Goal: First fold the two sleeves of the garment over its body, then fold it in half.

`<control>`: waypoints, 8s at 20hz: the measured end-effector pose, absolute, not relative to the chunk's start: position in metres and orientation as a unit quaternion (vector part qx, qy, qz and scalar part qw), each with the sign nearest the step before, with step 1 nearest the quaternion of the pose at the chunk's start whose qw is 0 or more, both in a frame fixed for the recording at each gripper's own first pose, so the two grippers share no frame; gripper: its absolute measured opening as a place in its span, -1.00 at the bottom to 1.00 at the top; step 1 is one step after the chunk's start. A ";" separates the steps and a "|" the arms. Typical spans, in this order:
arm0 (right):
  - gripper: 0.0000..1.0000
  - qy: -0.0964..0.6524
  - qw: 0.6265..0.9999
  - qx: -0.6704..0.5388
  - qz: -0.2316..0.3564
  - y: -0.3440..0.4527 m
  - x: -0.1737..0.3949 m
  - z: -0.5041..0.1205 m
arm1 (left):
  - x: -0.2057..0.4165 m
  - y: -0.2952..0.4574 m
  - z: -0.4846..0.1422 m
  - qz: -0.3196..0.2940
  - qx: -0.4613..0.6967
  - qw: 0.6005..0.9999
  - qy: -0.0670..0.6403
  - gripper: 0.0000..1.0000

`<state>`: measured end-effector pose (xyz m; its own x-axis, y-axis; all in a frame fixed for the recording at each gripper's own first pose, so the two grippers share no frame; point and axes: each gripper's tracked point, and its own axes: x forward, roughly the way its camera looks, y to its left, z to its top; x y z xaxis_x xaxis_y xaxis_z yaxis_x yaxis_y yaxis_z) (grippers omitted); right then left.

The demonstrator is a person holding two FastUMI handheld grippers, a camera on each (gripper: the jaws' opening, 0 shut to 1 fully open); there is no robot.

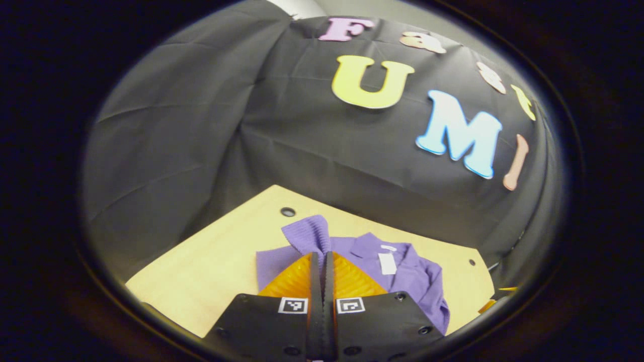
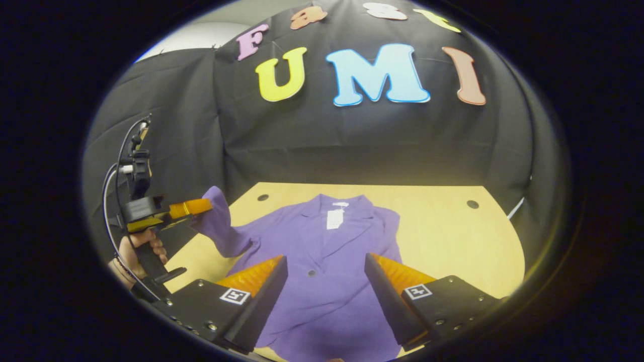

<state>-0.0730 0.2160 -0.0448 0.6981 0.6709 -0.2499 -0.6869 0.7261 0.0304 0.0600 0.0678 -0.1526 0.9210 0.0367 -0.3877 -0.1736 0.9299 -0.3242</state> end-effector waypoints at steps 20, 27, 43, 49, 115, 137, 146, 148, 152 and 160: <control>0.90 0.147 0.938 -0.004 0.313 0.127 -0.056 -0.075 | 0.010 -0.197 -0.189 -0.177 -0.087 0.942 0.273 -0.87; 0.91 0.148 0.930 -0.057 0.332 0.116 -0.056 -0.094 | 0.006 -0.215 -0.202 -0.183 -0.078 0.940 0.279 -0.55; 0.91 0.196 0.956 -0.026 0.216 0.073 -0.079 -0.153 | -0.066 -0.077 -0.206 -0.118 -0.070 0.958 0.251 0.92; 0.91 0.237 0.956 -0.008 0.173 0.048 -0.099 -0.195 | -0.112 -0.007 -0.242 -0.080 -0.073 0.954 0.278 0.90; -0.96 0.183 0.941 0.050 0.279 0.171 -0.064 -0.034 | -0.034 0.031 -0.154 -0.122 -0.187 0.939 0.261 -0.87; -0.96 0.203 0.923 0.122 0.302 0.258 0.224 0.006 | 0.282 0.065 -0.205 0.010 -0.150 0.964 0.219 -0.87; -0.95 0.237 0.926 0.094 0.278 0.276 0.284 -0.057 | 0.328 0.063 -0.270 0.031 -0.113 0.966 0.231 -0.88; -0.95 0.244 0.925 0.094 0.276 0.277 0.289 -0.063 | 0.332 0.066 -0.282 0.042 -0.117 0.964 0.234 -0.88; -0.95 0.248 0.926 0.076 0.275 0.278 0.295 -0.076 | 0.330 0.070 -0.297 0.065 -0.114 0.960 0.247 -0.87; -0.49 0.216 0.940 0.013 0.265 0.269 0.283 -0.060 | 0.325 0.048 -0.260 0.048 -0.091 0.968 0.227 0.41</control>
<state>0.2829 0.2691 -0.0600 0.7657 0.5043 -0.3992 -0.4931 0.8588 0.1392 0.3248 0.0479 -0.2598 0.8924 0.0514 -0.4483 -0.1337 0.9790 -0.1538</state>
